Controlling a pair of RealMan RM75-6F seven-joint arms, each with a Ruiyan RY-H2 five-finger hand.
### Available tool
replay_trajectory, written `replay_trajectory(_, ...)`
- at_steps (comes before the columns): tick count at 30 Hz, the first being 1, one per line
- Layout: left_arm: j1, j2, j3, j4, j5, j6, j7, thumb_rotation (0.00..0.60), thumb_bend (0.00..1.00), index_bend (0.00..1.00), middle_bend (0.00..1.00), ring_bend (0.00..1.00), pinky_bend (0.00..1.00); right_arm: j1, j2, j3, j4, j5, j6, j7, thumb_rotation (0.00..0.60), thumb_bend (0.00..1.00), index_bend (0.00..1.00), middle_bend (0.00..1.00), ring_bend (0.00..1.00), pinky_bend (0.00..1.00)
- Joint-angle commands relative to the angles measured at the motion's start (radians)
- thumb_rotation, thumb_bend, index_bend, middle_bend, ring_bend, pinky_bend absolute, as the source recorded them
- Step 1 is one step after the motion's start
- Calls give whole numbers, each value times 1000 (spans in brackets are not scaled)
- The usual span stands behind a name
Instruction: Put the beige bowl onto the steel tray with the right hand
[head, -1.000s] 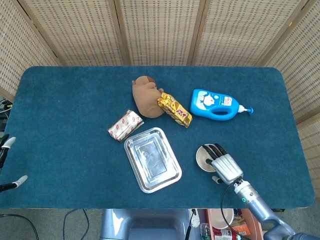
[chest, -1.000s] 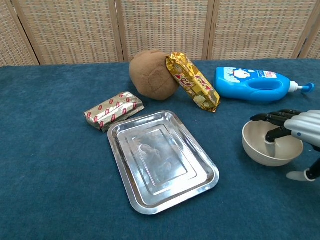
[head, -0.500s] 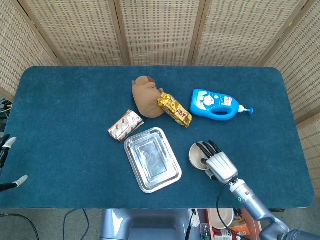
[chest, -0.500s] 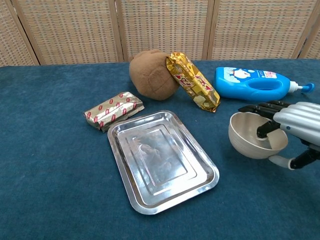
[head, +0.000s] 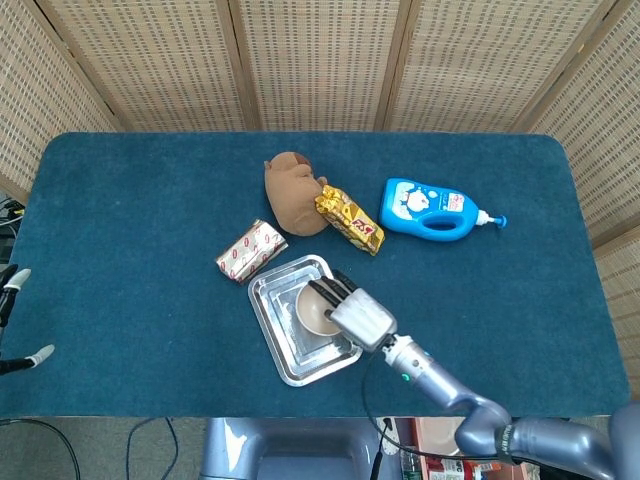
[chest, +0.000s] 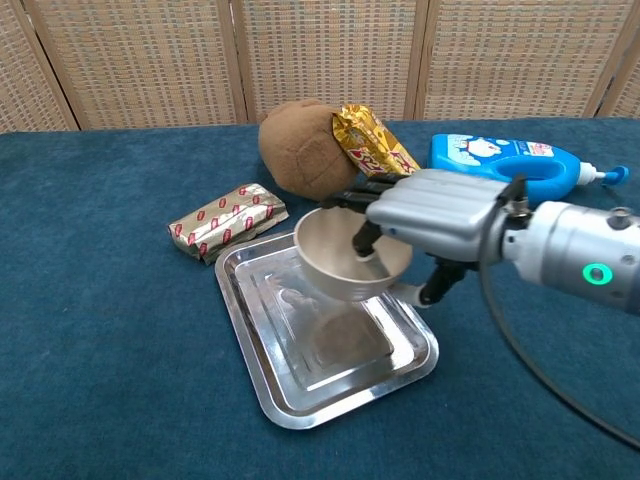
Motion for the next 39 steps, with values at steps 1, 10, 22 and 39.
replay_trajectory(1, -4, 1, -2, 2, -7, -8, -5, 600, 0, 0, 0, 0, 0, 65, -87, 30, 43, 79, -48, -96, 600, 431, 642, 0, 0, 0)
replay_trajectory(10, -6, 9, -4, 11, -17, -17, -28, 600, 0, 0, 0, 0, 0, 128, -189, 32, 101, 156, -32, -197, 600, 430, 644, 0, 0, 0)
replay_trajectory(22, -1, 18, -1, 10, -6, -6, -48, 600, 0, 0, 0, 0, 0, 131, -141, -1, 39, 225, 51, -348, 600, 121, 14, 0, 0, 0)
replay_trajectory(39, 23, 11, 20, -1, 52, 49, -20, 600, 0, 0, 0, 0, 0, -221, 330, -115, -196, 148, 450, 32, 600, 0, 0, 0, 0, 0)
